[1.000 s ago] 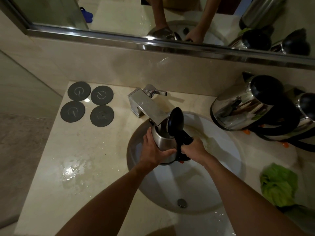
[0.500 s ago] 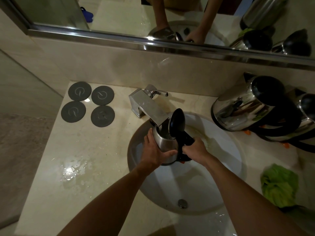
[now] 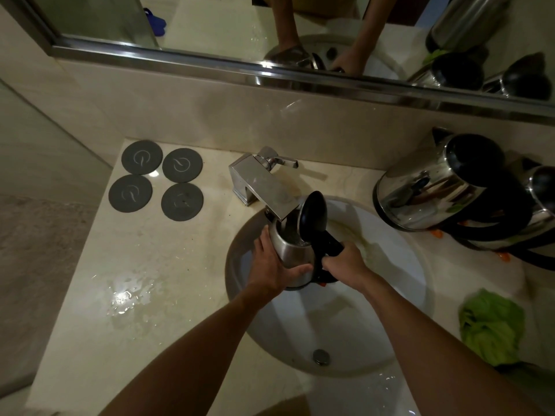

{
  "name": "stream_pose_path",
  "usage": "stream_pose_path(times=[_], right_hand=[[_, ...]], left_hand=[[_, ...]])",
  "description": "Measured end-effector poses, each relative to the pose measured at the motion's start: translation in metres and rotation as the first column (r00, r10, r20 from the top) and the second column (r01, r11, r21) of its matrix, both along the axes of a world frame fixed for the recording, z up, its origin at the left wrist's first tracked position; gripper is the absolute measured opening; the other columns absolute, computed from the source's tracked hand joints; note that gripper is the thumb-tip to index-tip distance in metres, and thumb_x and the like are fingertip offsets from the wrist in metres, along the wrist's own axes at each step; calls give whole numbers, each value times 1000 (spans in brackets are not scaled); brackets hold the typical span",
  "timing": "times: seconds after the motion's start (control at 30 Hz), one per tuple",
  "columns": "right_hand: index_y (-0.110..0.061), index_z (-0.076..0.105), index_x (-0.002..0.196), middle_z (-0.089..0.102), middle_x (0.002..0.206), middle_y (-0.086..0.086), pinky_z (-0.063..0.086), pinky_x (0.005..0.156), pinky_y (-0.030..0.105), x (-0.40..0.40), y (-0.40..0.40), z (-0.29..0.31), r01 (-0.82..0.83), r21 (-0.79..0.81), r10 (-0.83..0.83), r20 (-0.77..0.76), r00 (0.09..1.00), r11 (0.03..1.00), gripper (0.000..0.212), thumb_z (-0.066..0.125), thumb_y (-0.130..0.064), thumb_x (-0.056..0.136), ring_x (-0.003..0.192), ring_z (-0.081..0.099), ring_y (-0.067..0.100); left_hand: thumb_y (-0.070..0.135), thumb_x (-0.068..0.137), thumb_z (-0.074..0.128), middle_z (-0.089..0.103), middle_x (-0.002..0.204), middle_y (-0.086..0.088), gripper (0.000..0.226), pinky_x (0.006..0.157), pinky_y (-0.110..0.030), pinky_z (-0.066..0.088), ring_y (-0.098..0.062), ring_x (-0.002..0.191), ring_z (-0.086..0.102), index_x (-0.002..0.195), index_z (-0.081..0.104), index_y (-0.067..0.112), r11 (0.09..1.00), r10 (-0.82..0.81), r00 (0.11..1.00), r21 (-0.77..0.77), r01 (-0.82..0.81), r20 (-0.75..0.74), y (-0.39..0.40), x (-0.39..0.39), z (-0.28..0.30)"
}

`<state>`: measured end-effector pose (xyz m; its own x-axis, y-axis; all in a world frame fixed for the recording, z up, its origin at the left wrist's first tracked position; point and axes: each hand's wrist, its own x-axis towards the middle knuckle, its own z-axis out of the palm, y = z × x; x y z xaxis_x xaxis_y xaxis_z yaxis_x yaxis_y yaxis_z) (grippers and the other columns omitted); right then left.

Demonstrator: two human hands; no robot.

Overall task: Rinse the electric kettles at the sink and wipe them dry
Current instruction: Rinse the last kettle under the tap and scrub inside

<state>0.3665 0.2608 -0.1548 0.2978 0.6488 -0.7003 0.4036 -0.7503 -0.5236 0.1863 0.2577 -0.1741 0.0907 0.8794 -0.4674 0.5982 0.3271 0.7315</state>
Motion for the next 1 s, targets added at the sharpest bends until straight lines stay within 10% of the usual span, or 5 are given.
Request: stream_pose_path(times=[0.67,1.0], right_hand=[[-4,58,106,63,90,9,41,49,20,-2,-1,11,-22,-45,21,-22,1000,999,32,65,0,76,75,61,16],[-9,56,59,50,45,3,44,56,26,-7,2,31,-101,-18,98,-126,987,995,22,67,-4,76,44,50,15]], left_hand=[[51,59,88,21,151,-6,135,112,-51,38,-27,139,30,154,-1,21,999,-46,999,-27,47,6,3,-5,2],[55,59,87,21,156,-8,133,112,-46,35,-26,141,28,154,2,18,991,-137,991,-12,137,-7,10,-16,9]])
